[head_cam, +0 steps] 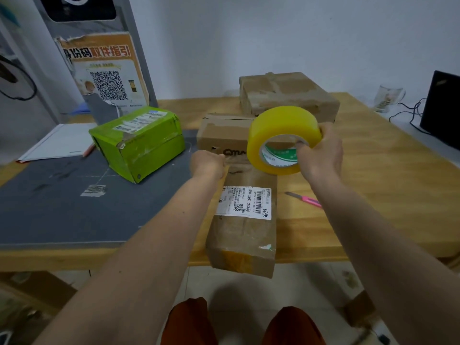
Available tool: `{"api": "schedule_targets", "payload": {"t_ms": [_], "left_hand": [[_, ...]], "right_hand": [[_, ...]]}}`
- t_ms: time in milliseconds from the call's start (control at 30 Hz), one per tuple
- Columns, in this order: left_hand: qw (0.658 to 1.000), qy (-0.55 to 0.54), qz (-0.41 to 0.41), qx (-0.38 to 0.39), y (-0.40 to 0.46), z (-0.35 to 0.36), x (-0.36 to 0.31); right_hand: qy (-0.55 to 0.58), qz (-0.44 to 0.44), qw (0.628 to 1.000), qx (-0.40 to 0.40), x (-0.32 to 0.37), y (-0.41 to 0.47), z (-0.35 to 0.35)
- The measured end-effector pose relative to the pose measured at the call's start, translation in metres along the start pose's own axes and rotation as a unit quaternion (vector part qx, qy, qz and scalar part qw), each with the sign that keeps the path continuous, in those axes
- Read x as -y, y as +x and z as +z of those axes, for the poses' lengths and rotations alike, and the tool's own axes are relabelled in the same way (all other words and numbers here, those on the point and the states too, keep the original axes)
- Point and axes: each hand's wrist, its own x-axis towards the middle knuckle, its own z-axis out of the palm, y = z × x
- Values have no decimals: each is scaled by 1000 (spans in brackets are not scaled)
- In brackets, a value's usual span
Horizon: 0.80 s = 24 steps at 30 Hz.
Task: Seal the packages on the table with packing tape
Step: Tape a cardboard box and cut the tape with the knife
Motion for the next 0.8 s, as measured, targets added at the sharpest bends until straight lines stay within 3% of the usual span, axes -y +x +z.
{"api": "schedule_targets", "payload": {"t_ms": [133, 533, 700, 800], "left_hand": [[995, 65, 48, -63, 7, 4, 6], [988, 124, 79, -55, 25, 15, 32], [996, 62, 54, 21, 28, 15, 42], [995, 60, 39, 64, 26, 13, 44]], "right_hand": [[-44, -16, 999, 15, 9, 2, 4], [-161, -49, 985, 34, 5, 3, 17], [-117, -39, 992, 21, -7, 2, 19], [28, 41, 999, 9, -17, -12, 30]]}}
